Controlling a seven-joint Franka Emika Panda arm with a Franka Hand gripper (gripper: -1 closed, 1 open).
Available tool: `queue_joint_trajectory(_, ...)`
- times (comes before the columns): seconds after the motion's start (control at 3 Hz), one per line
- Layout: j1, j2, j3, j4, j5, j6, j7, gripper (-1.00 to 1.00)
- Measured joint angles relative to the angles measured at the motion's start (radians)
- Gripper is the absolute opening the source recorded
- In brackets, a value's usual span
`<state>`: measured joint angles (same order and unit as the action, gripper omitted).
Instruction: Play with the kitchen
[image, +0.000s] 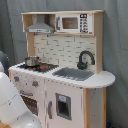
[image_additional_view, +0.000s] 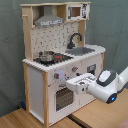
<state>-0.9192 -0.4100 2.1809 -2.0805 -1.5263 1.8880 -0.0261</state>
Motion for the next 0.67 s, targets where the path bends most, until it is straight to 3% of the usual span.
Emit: queue_joint_trajectory(0.67, -0.085, 0.0, -0.023, -0.056, -0.115, 0.086, 0.089, 1.0)
